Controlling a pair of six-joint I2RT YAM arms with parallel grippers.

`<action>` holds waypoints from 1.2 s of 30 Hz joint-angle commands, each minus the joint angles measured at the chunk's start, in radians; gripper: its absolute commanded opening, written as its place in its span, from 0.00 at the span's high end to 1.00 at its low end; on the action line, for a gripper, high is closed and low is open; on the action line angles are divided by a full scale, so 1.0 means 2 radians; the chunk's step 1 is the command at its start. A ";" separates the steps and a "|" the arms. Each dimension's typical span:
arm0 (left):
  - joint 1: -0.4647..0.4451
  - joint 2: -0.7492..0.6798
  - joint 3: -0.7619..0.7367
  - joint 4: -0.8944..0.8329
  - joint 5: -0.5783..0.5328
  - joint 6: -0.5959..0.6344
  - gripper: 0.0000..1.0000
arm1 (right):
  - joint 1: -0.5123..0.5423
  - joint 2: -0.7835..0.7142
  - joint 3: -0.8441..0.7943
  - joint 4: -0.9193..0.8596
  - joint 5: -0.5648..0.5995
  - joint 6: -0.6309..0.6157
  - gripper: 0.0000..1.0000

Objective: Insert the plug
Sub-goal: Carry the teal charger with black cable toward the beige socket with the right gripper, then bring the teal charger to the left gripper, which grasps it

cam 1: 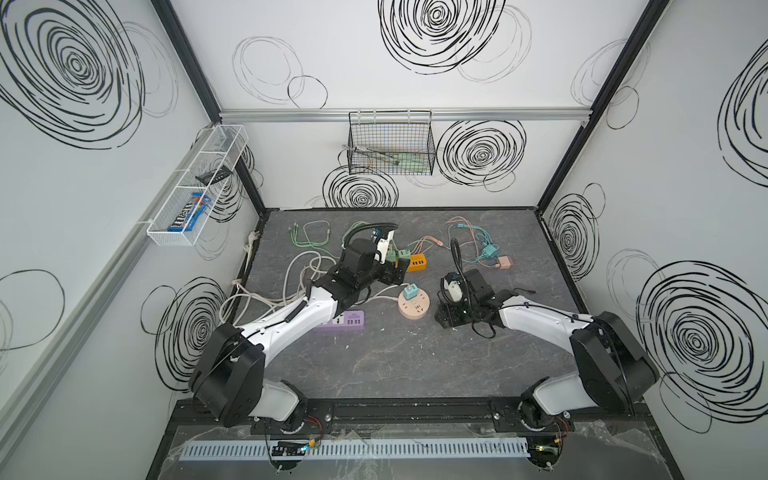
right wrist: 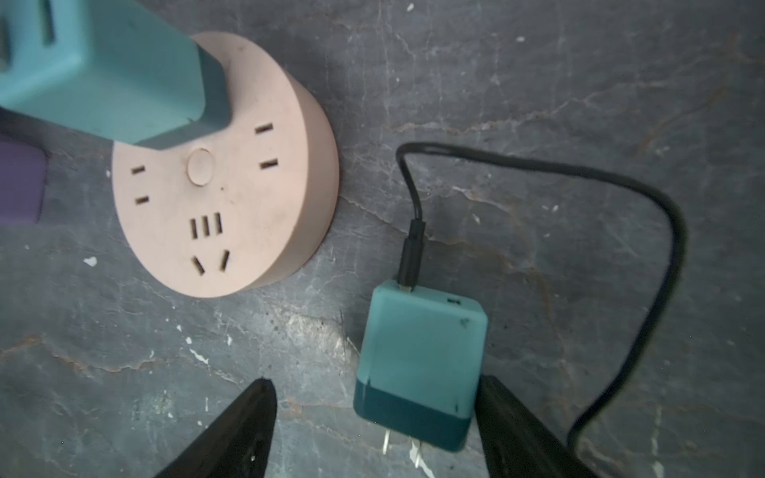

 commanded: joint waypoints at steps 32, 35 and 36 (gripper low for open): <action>-0.003 0.029 0.061 -0.042 0.071 0.021 0.04 | 0.053 -0.034 0.007 0.003 0.160 0.015 0.54; -0.013 0.042 0.087 -0.075 0.102 0.041 0.04 | 0.053 -0.082 -0.012 0.043 0.150 -0.007 0.55; -0.015 0.047 0.095 -0.086 0.118 0.048 0.04 | 0.053 -0.095 -0.017 0.053 0.148 -0.016 0.55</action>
